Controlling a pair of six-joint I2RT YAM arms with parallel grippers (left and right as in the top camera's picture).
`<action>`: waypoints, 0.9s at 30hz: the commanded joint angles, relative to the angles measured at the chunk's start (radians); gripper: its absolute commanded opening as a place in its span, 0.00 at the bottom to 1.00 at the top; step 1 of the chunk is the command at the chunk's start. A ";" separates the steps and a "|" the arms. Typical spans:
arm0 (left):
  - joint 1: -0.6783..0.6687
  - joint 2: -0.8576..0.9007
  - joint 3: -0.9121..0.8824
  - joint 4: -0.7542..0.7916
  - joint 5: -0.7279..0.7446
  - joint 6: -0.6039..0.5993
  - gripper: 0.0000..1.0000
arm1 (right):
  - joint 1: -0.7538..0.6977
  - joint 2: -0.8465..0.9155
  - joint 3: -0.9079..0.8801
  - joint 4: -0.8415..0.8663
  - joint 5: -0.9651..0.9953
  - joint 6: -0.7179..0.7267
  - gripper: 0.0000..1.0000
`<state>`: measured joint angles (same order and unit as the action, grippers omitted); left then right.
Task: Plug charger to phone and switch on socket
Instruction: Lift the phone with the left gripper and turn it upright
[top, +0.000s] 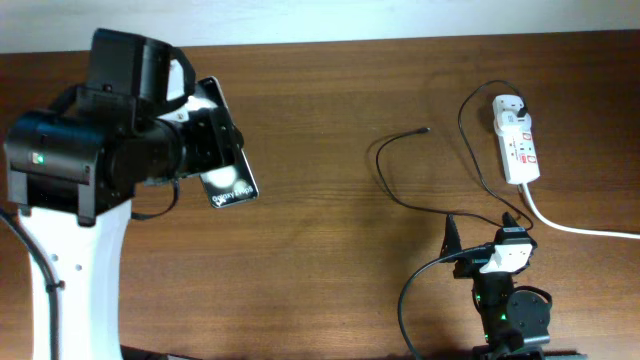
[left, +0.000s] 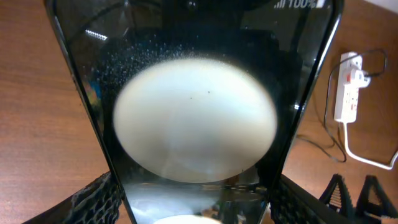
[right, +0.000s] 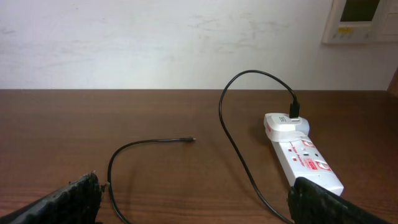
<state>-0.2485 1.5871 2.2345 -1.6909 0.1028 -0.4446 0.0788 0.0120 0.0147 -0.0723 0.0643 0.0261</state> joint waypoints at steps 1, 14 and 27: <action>-0.020 0.000 -0.160 0.037 -0.024 -0.004 0.61 | 0.007 -0.006 -0.009 0.001 0.016 0.004 0.99; 0.027 0.000 -0.979 0.692 0.551 -0.036 0.59 | 0.007 -0.006 -0.009 0.001 0.016 0.004 0.99; 0.042 0.000 -0.979 0.740 1.244 -0.109 0.59 | 0.007 -0.006 -0.009 0.001 0.016 0.004 0.99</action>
<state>-0.2218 1.5990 1.2583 -0.9546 1.2221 -0.4877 0.0788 0.0120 0.0147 -0.0719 0.0673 0.0257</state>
